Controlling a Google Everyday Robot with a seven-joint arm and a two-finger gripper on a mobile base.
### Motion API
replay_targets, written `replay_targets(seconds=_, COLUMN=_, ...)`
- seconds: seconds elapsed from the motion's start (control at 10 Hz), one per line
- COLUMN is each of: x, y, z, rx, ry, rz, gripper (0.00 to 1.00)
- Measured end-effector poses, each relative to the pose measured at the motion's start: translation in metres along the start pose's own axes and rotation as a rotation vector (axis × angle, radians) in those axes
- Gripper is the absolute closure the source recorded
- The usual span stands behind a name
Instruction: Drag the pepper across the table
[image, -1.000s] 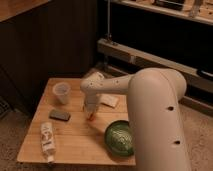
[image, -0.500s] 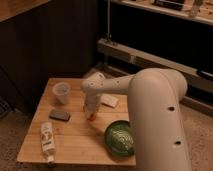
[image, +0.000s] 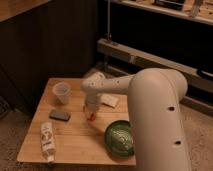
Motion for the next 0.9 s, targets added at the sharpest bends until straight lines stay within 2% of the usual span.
replay_targets(seconds=0.3, x=0.008, y=0.003, z=0.0, rx=0.0, ry=0.038, rz=0.001, gripper=0.97)
replay_targets(seconds=0.9, x=0.015, y=-0.016, z=-0.006, rx=-0.009, ry=0.037, rz=0.047, gripper=0.97)
